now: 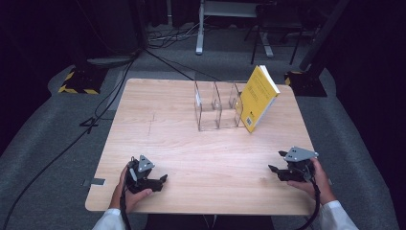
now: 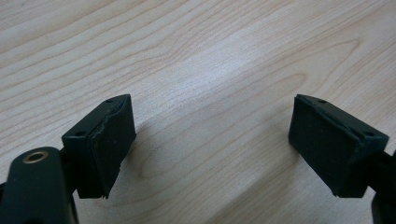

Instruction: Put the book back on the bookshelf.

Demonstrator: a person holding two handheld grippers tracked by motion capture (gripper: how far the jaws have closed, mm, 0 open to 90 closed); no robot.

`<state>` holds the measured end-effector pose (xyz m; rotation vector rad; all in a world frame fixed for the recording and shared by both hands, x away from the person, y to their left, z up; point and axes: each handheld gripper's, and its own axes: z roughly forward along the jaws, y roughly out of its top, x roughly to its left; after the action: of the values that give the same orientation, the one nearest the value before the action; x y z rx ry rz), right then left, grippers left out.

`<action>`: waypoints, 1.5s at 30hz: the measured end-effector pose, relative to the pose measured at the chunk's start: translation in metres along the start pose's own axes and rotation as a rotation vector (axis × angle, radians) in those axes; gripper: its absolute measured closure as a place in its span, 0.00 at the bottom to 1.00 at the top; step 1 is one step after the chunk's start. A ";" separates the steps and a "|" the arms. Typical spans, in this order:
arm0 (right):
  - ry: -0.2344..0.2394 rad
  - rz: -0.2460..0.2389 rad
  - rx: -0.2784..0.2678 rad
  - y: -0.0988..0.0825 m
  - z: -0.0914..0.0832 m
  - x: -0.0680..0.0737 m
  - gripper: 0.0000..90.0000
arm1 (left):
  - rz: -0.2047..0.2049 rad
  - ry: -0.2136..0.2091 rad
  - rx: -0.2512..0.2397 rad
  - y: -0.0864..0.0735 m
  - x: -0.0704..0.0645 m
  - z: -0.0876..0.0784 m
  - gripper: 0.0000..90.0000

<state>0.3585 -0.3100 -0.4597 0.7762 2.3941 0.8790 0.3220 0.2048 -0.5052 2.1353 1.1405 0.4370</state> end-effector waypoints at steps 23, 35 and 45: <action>-0.019 0.219 -0.016 -0.076 -0.026 -0.009 0.36 | -0.003 0.009 0.000 0.000 -0.001 0.000 0.17; -0.065 0.329 -0.015 -0.104 -0.037 -0.017 0.31 | -0.003 0.009 -0.002 0.000 -0.001 0.000 0.17; -0.061 0.367 -0.021 -0.108 -0.038 -0.020 0.29 | -0.003 0.009 -0.003 0.000 -0.001 0.000 0.17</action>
<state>0.3135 -0.4073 -0.5043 1.2406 2.2209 0.9997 0.3209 0.2041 -0.5053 2.1313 1.1471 0.4471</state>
